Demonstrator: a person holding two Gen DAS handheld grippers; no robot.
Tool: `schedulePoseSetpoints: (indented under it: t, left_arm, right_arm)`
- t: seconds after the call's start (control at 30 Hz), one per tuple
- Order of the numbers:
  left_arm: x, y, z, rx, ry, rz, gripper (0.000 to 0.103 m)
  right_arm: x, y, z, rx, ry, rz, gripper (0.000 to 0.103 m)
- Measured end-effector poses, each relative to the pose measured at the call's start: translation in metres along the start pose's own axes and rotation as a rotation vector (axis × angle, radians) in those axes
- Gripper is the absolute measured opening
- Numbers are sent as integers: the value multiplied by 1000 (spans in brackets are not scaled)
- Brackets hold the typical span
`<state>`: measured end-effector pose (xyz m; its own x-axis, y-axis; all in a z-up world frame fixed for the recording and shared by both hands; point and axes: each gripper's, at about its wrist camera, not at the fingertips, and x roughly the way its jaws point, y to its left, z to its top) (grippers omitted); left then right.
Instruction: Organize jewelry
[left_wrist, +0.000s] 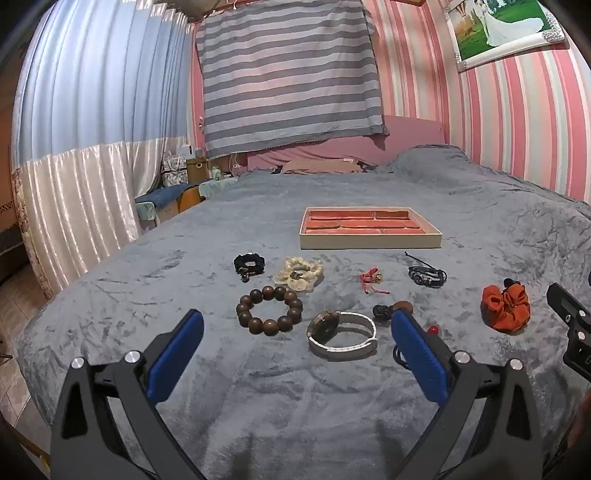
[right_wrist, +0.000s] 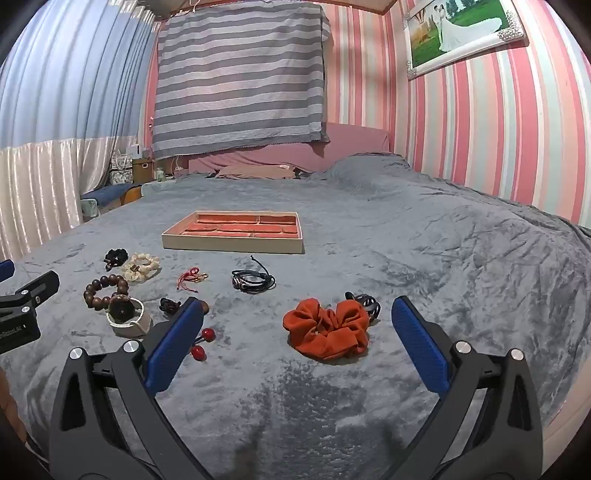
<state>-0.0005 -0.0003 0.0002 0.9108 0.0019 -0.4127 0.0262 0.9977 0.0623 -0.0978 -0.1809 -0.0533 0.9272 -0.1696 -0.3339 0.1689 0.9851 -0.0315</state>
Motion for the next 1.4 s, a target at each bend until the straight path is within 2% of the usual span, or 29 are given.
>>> schedulePoseSetpoints:
  t: [1.4]
  left_arm:
    - [-2,1,7,-4,-12,5,99]
  right_arm:
    - [2,0,0,-13,3,-9,99]
